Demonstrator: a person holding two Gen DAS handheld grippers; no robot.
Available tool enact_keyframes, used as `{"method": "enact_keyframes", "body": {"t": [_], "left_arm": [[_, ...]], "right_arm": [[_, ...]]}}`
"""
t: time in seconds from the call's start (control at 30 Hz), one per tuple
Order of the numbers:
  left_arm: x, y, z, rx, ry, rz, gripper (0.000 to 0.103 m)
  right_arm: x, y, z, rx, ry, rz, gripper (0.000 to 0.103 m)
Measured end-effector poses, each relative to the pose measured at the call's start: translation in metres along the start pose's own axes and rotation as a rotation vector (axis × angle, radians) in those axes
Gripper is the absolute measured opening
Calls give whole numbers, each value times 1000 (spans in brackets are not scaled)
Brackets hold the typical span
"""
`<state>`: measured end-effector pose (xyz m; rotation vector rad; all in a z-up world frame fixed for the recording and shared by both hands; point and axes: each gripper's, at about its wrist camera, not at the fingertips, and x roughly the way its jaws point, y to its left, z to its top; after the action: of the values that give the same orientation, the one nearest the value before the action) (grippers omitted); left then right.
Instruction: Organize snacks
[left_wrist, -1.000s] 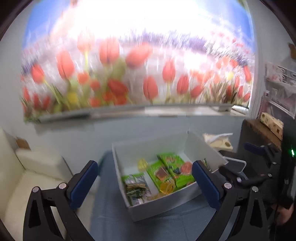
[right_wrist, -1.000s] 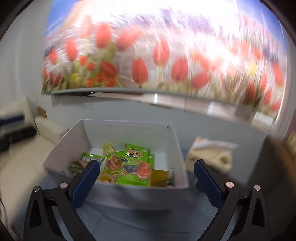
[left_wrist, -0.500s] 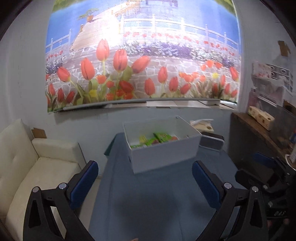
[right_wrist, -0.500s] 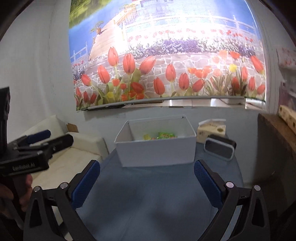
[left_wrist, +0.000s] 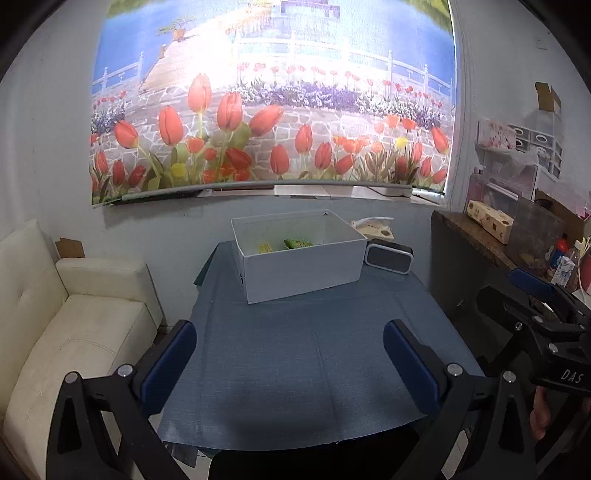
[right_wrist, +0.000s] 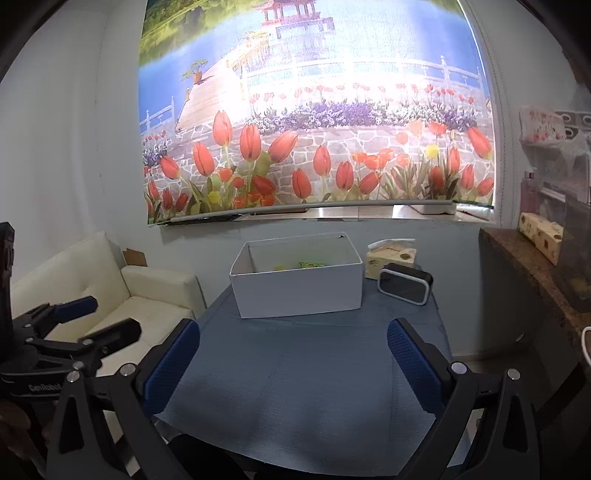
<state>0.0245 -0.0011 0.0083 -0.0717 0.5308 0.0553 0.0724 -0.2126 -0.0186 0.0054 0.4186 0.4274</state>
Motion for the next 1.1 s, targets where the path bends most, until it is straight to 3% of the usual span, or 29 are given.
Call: {"method": "enact_keyframes", "body": {"t": [1.1], "left_arm": [[-1, 3, 6, -7, 10, 3, 103]], "right_arm": [[-4, 1, -2, 3, 25, 15, 103]]}}
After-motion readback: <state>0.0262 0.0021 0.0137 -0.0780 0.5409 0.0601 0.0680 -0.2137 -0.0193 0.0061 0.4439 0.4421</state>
